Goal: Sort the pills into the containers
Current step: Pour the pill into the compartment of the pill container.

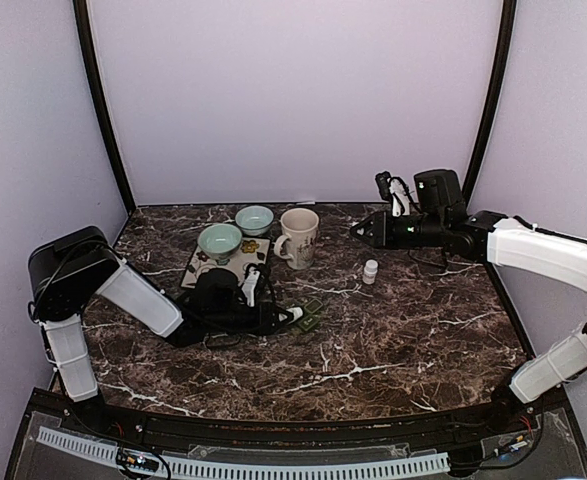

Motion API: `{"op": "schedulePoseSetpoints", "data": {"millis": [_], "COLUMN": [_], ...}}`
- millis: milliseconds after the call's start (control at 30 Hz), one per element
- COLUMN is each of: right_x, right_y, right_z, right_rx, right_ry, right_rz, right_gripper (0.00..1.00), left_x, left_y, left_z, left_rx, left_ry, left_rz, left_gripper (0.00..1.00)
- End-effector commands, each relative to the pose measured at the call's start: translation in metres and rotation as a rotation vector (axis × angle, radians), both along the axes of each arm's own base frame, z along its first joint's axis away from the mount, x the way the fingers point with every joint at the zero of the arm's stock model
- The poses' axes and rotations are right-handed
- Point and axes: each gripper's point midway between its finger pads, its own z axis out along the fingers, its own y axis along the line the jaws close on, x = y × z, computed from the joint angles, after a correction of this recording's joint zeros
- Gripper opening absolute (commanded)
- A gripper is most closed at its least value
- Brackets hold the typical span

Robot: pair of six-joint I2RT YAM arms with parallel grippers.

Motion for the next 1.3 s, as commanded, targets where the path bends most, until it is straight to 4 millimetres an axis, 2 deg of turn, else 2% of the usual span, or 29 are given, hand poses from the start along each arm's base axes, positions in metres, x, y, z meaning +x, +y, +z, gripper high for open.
{"op": "schedulePoseSetpoints", "data": {"millis": [0,1267], "right_x": [0.0050,0.0055], "right_y": [0.0011,0.0037], "right_z": [0.0045,0.0043], "right_rx": [0.016,0.022], "right_ry": [-0.025,-0.020], "right_rz": [0.000,0.009], "right_gripper": [0.00,0.00], "left_x": [0.0006,0.0012], "left_y": [-0.0064,-0.0040], "left_z": [0.0267,0.0293], "left_rx": [-0.016,0.065], "left_ry": [-0.054,-0.073], "left_rz": [-0.014,0.006], "left_gripper": [0.00,0.00]}}
